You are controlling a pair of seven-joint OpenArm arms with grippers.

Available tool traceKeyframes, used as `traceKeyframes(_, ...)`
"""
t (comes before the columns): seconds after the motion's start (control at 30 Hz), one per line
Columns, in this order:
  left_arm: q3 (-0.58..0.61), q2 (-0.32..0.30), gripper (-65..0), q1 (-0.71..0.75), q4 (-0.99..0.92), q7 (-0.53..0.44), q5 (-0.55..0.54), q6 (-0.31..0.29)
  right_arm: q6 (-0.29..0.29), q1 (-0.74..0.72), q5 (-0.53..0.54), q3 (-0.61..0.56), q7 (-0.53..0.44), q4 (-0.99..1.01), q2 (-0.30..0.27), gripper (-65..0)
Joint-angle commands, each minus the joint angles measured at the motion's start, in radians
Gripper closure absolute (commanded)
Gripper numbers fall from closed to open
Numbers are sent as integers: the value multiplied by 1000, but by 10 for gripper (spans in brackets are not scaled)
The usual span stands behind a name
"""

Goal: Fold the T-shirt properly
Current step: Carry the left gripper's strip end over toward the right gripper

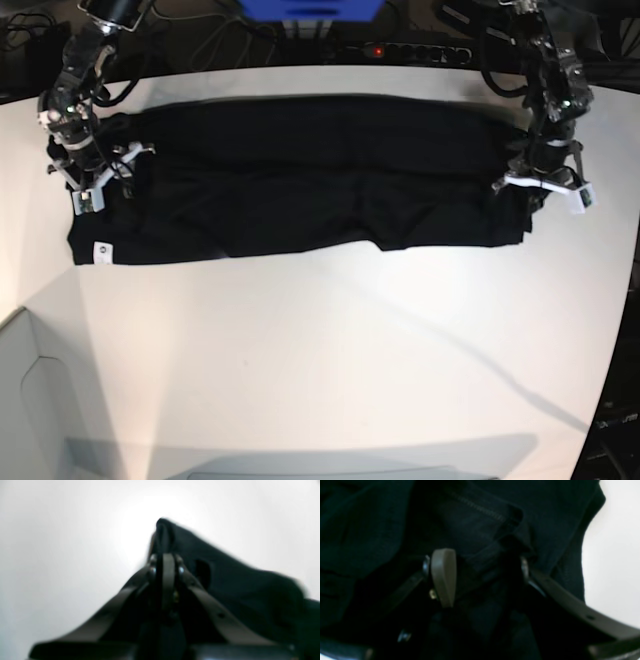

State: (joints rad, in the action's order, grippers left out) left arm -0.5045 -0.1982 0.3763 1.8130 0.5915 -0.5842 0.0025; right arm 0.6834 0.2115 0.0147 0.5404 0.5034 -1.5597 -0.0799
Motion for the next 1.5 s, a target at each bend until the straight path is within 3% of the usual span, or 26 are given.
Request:
traceKeyframes(0.0, -3, 1, 0, 0, 47, -17, -6, -8, 15, 3, -15, -1, 36, -3, -2, -325)
traceKeyframes(0.2, 119, 33, 0, 14, 141, -15, -6, -5, 15, -16, -15, -1, 36, -2, -1, -325)
traceKeyframes(0.43, 432, 39, 0, -12, 143, -25, 0, 4, 15, -19, -15, -1, 36, -5, -1, -325)
traceKeyframes(0.53, 568, 47, 0, -55, 140, -25, 82, 4, 15, -19, -15, -1, 36, -3, -1, -325)
traceKeyframes(0.77, 771, 173, 0, -152, 40, -25, 329, 4, 15, -36, -15, -1, 38, 0, -2, -325)
traceKeyframes(1.07, 986, 242, 0, -287, -134, -29, 367, 4, 15, -40, -15, -3, 38, -2, -7, -327)
traceKeyframes(1.37, 1113, 250, 0, -313, -201, -281, 367, 4, 15, -42, -15, -3, 38, 0, -22, -327)
traceKeyframes(1.47, 1113, 240, 0, -293, -160, -311, 367, 4, 15, -42, -15, -3, 38, 0, -27, -327)
